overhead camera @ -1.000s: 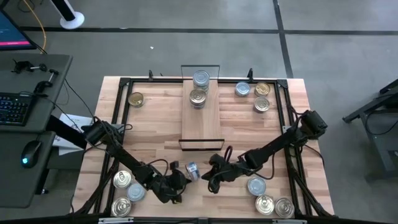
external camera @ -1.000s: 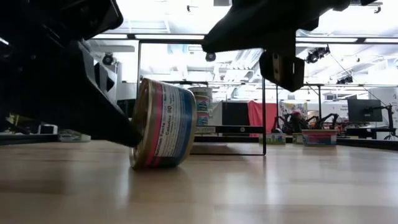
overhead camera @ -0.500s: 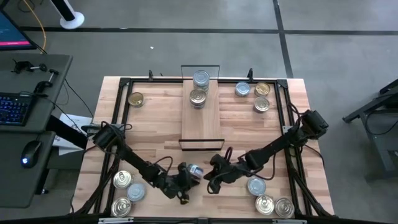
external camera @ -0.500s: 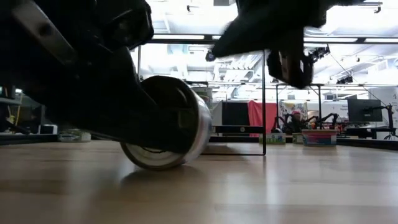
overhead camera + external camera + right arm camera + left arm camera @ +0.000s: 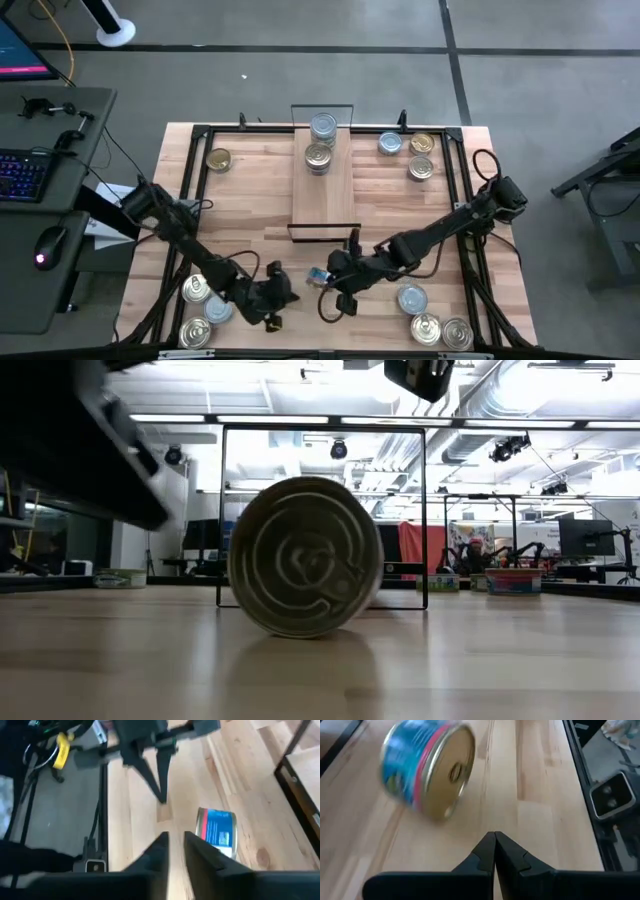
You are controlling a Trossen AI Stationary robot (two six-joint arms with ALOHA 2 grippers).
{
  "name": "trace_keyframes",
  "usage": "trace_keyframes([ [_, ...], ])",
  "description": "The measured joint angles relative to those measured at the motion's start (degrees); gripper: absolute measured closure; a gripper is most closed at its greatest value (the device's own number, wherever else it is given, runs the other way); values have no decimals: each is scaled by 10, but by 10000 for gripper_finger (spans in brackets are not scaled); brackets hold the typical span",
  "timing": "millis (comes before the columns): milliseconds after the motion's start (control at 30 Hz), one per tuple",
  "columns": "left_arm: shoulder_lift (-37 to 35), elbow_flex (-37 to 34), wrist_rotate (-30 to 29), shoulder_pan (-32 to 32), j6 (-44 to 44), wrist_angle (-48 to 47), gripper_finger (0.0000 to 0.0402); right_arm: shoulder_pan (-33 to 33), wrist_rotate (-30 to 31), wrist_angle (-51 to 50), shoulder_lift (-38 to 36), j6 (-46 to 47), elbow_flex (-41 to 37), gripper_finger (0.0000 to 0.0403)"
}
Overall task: Stack canned seafood by type on shelf
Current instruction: Put the pink and blue tuna can on the shelf
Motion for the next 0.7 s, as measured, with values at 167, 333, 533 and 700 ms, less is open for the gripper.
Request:
trace_keyframes([
  [167,-37,-40,-53,-43,-93,-13,402,-16,-9,-4,6,-25,1,243],
  [333,-42,-62,-108,-77,-168,-13,401,-21,-17,-10,42,-48,1,139],
  [533,-40,-65,-119,-84,-197,-25,401,-18,33,-44,85,-22,1,99],
  [700,-41,-65,-120,-82,-183,-24,401,-14,37,-41,106,-9,1,98],
])
